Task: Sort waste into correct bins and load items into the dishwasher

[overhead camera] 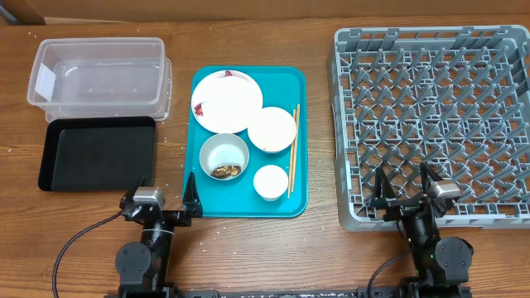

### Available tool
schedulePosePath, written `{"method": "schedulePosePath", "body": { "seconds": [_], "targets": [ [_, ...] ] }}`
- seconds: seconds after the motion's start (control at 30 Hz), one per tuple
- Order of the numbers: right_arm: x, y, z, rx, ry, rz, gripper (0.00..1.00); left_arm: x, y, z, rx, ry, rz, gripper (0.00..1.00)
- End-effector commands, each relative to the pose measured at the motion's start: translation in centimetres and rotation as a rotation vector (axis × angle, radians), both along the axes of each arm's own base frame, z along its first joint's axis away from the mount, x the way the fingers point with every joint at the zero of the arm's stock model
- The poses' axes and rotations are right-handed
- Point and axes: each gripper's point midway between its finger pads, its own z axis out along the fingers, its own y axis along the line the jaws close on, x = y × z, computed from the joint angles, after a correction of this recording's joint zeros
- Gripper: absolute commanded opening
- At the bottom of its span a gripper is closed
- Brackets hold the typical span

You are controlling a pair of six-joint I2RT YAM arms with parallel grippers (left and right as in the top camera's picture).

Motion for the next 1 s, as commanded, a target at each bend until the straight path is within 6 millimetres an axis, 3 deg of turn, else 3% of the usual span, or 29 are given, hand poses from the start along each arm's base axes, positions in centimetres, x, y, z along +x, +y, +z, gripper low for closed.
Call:
{"method": "schedulePosePath", "body": {
  "seconds": [0.0,0.63,0.8,0.97],
  "targets": [
    [-0.2,0.4,0.4,-0.002,-0.016,0.020,1.00,-0.1,-0.8,0.6,0.000,-0.027,-0.046,1.00],
    [-1.9,0.5,5.2,-0.069,-0.027,0.032,1.00,-0.9,-1.3,6.7,0.130,-0.046,-0.077,1.00],
    [-2.4,0.5,6.5,-0.088,0.065,0.036,1.00,0.7,-2.6,8.2,0.117,0.057,-0.166,1.00],
    [-2.0,0.5,8.2,-0.091,0.199,0.042,1.00,4.0,-4.0,10.9,0.118,0.177,-0.253,1.00]
  ]
}}
